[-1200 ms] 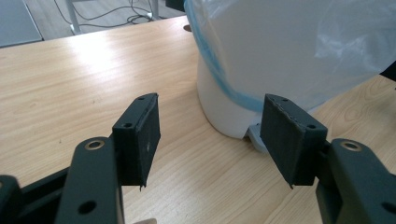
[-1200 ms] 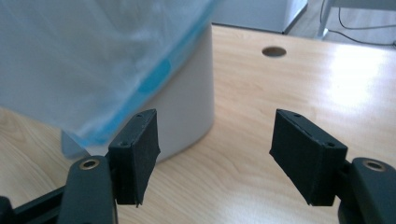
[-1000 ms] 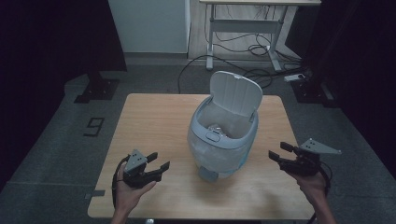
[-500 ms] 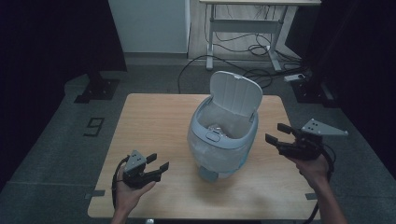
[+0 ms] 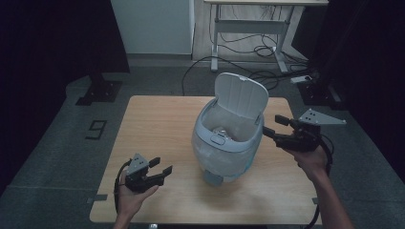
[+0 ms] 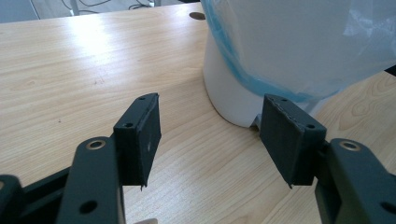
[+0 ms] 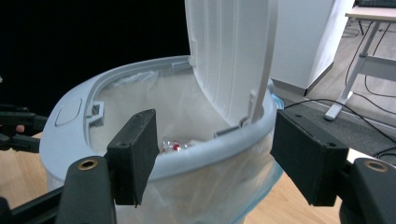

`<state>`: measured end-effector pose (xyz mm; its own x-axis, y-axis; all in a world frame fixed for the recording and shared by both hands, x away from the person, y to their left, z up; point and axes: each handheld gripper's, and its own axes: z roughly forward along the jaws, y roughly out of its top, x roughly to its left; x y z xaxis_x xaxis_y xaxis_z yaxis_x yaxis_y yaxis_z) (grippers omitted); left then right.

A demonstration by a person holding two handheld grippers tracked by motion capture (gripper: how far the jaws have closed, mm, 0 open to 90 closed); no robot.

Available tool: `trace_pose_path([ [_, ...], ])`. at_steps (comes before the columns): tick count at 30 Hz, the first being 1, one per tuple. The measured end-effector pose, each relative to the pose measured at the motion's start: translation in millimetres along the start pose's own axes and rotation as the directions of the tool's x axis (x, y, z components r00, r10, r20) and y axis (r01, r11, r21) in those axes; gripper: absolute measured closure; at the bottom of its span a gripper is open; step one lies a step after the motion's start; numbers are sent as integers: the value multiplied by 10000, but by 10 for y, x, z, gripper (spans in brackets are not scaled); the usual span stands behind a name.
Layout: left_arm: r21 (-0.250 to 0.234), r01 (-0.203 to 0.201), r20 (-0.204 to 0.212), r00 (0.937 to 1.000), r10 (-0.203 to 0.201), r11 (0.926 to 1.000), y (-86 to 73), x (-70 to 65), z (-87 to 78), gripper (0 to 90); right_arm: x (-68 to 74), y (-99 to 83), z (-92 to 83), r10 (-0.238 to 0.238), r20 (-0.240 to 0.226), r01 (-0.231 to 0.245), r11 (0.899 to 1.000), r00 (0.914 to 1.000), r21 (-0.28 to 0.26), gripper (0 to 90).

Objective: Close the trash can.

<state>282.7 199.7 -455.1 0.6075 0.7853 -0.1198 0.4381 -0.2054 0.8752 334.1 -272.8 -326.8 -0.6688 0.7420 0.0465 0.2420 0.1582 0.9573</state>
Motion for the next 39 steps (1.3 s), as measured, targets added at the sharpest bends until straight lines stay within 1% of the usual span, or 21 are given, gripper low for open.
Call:
trace_pose_path([
  [4,-13,76,-23,10000,-76,10000,-5,10,2,386,14,86,47,-61,-47,60,10000,10000,-69,304],
  [11,-44,198,-16,9998,-198,9998,-11,36,-11,388,-11,211,179,-139,81,139,9999,9999,-55,301],
  [13,-38,218,-5,9998,-218,9998,-13,45,-15,388,-22,235,219,-162,116,162,9999,9998,3,301],
  [17,-31,249,27,9997,-249,9997,-17,57,-14,389,-58,265,288,-57,153,56,10000,9999,70,301],
  [22,-29,303,37,9995,-302,9995,-22,66,-8,391,-92,290,349,-51,147,50,10000,9999,40,301],
  [26,-88,357,56,9993,-357,9993,-16,70,-27,392,-93,309,386,-3,10,3,10000,10000,2,301],
  [30,-98,455,55,9990,-455,9989,-18,82,-36,393,-64,359,425,-114,-76,114,9999,9999,-71,296],
  [31,-88,465,56,9989,-464,9989,-19,86,-39,393,-57,371,434,-161,-36,160,9999,9999,-48,296],
  [35,-90,547,87,9985,-547,9985,-24,107,-44,393,-63,389,456,-132,-114,130,9999,9998,-112,296],
  [39,-97,647,99,9979,-646,9979,-26,130,-50,393,-63,427,477,-277,-200,275,9996,9994,-117,294],
])
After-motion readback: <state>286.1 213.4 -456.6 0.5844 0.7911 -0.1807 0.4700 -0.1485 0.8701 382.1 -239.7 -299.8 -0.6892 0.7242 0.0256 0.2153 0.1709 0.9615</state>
